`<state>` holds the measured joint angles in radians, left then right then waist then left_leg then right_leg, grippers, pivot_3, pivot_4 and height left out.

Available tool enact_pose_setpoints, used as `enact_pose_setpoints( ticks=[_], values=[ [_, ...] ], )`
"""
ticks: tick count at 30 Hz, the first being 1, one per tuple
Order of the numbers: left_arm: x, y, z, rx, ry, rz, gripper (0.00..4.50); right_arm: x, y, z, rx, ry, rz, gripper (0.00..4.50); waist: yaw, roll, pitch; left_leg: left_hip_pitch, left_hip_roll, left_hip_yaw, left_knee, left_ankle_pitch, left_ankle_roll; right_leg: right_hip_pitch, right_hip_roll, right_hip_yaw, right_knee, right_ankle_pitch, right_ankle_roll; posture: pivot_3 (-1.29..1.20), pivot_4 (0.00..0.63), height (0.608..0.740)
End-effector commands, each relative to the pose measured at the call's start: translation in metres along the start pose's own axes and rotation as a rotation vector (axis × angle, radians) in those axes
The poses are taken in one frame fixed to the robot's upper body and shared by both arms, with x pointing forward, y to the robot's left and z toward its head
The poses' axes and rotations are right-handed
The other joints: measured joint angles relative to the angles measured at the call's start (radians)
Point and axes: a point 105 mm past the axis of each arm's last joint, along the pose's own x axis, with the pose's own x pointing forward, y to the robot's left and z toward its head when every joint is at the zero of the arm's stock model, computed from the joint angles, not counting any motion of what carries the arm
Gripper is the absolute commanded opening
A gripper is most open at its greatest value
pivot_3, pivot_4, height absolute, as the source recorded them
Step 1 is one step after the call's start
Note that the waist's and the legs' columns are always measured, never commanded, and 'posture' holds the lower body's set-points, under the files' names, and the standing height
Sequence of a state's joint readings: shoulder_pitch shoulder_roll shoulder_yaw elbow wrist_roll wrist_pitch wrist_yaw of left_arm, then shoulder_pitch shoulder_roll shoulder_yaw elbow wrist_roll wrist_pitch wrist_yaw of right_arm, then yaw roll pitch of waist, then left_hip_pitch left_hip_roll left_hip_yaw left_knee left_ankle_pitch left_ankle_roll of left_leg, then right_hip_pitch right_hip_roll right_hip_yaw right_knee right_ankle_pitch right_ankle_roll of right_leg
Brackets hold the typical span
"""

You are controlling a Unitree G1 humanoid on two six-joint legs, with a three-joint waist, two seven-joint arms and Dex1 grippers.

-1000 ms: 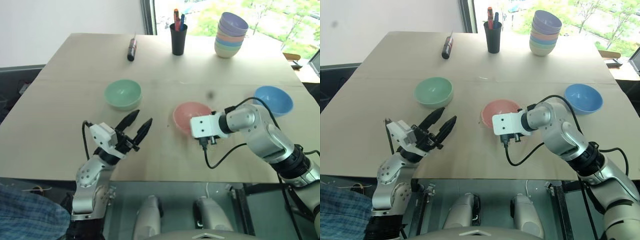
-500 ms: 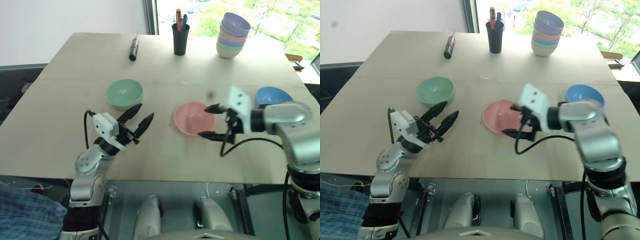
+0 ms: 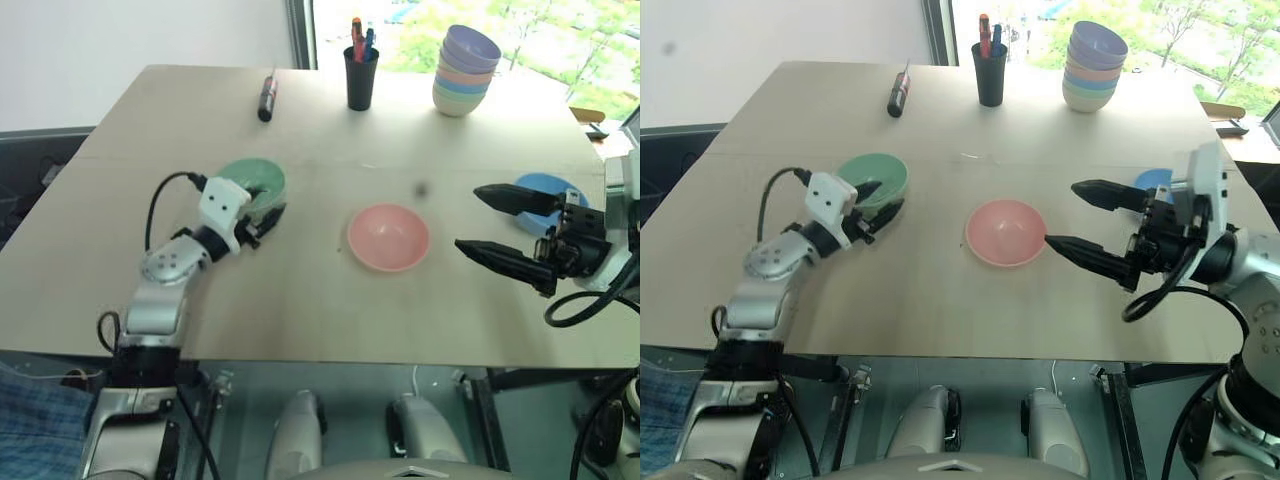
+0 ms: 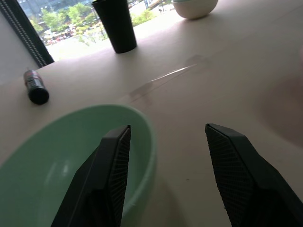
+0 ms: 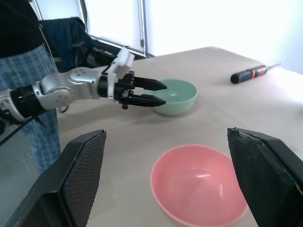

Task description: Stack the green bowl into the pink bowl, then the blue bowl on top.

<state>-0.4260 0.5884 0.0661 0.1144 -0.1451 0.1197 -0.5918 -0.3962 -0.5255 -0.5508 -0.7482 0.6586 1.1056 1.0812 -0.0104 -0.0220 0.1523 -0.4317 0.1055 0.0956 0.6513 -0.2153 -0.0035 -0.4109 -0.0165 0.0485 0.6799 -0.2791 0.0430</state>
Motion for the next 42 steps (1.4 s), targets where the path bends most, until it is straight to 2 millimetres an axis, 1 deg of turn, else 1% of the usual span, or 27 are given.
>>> enact_pose_setpoints(
  ticks=[1, 5, 9, 11, 17, 21, 25, 31, 33, 37, 42],
  values=[
    [0.001, 0.013, 0.0, 0.104, 0.045, 0.038, 2.67, -0.002, 0.005, 0.009, -0.073, -0.04, -0.015, 4.31, -0.002, 0.0, 0.0, 0.0, 0.0, 0.0, 0.0, 0.0, 0.0, 0.0, 0.0, 0.0, 0.0, 0.0, 0.0, 0.0, 0.15, 0.74],
    [0.002, 0.017, -0.005, 0.122, 0.095, 0.042, 2.67, -0.003, 0.005, 0.006, -0.078, -0.03, -0.02, 4.31, 0.0, 0.0, 0.0, 0.0, 0.0, 0.0, -0.001, 0.0, 0.0, 0.0, 0.0, 0.0, 0.0, 0.0, 0.0, 0.0, 0.15, 0.74],
    [0.0, 0.01, -0.015, 0.19, 0.163, -0.028, 2.67, -0.001, 0.003, 0.007, -0.081, -0.04, -0.022, 4.31, -0.002, 0.0, 0.0, 0.0, 0.0, 0.0, -0.001, 0.0, 0.0, 0.0, 0.0, 0.0, 0.001, 0.0, 0.0, 0.0, 0.15, 0.74],
    [0.001, 0.011, -0.02, 0.173, 0.191, -0.031, 2.67, 0.0, 0.003, 0.008, -0.085, -0.043, -0.021, 4.31, -0.001, 0.0, 0.0, 0.001, 0.0, 0.0, -0.001, 0.0, 0.0, 0.0, 0.0, 0.0, 0.001, 0.0, 0.0, 0.0, 0.15, 0.74],
    [0.009, 0.01, -0.022, 0.188, 0.214, -0.061, 2.67, -0.001, 0.0, 0.008, -0.097, -0.038, -0.023, 4.31, 0.002, 0.0, 0.0, 0.0, 0.0, 0.0, 0.0, 0.0, 0.0, 0.0, 0.0, 0.0, 0.0, 0.0, 0.0, 0.0, 0.15, 0.74],
    [0.012, 0.009, -0.023, 0.212, 0.217, -0.078, 2.67, -0.001, 0.002, 0.007, -0.099, -0.033, -0.023, 4.31, 0.003, 0.0, 0.0, 0.0, 0.0, 0.0, 0.0, 0.0, 0.0, 0.0, 0.0, 0.0, 0.0, 0.0, 0.0, 0.0, 0.15, 0.74],
    [0.017, 0.009, -0.018, 0.216, 0.185, -0.077, 2.67, -0.003, 0.003, 0.006, -0.099, -0.031, -0.029, 4.31, 0.002, 0.0, 0.0, 0.0, 0.0, 0.0, 0.0, 0.0, 0.0, 0.0, 0.0, 0.0, 0.0, 0.0, 0.0, 0.0, 0.15, 0.74],
    [0.026, 0.006, 0.007, 0.163, 0.047, -0.064, 2.67, -0.004, 0.002, 0.004, -0.098, -0.029, -0.034, 4.31, 0.005, -0.001, 0.0, -0.001, 0.0, 0.0, 0.0, 0.0, 0.0, 0.0, 0.0, 0.0, 0.0, 0.0, 0.0, 0.0, 0.15, 0.74],
    [0.027, 0.005, 0.007, 0.17, 0.045, -0.069, 2.67, -0.004, 0.001, 0.004, -0.1, -0.03, -0.034, 4.31, 0.005, -0.001, 0.0, -0.001, 0.0, 0.0, 0.0, 0.0, 0.0, 0.0, 0.0, 0.0, 0.0, 0.0, 0.0, 0.0, 0.15, 0.74],
    [0.026, 0.001, 0.003, 0.171, 0.057, -0.089, 2.67, -0.004, 0.0, 0.003, -0.101, -0.03, -0.032, 4.31, 0.001, 0.0, 0.0, 0.0, 0.0, 0.0, 0.0, 0.0, 0.0, 0.0, 0.0, 0.0, 0.0, 0.0, 0.0, 0.0, 0.15, 0.74],
    [0.021, 0.001, -0.014, 0.204, 0.141, -0.093, 2.67, -0.004, -0.002, 0.002, -0.106, -0.025, -0.031, 4.31, 0.001, -0.001, 0.0, 0.0, 0.0, 0.0, 0.0, 0.0, 0.0, 0.0, 0.0, 0.0, 0.0, 0.0, 0.0, 0.0, 0.15, 0.74]
  ],
)
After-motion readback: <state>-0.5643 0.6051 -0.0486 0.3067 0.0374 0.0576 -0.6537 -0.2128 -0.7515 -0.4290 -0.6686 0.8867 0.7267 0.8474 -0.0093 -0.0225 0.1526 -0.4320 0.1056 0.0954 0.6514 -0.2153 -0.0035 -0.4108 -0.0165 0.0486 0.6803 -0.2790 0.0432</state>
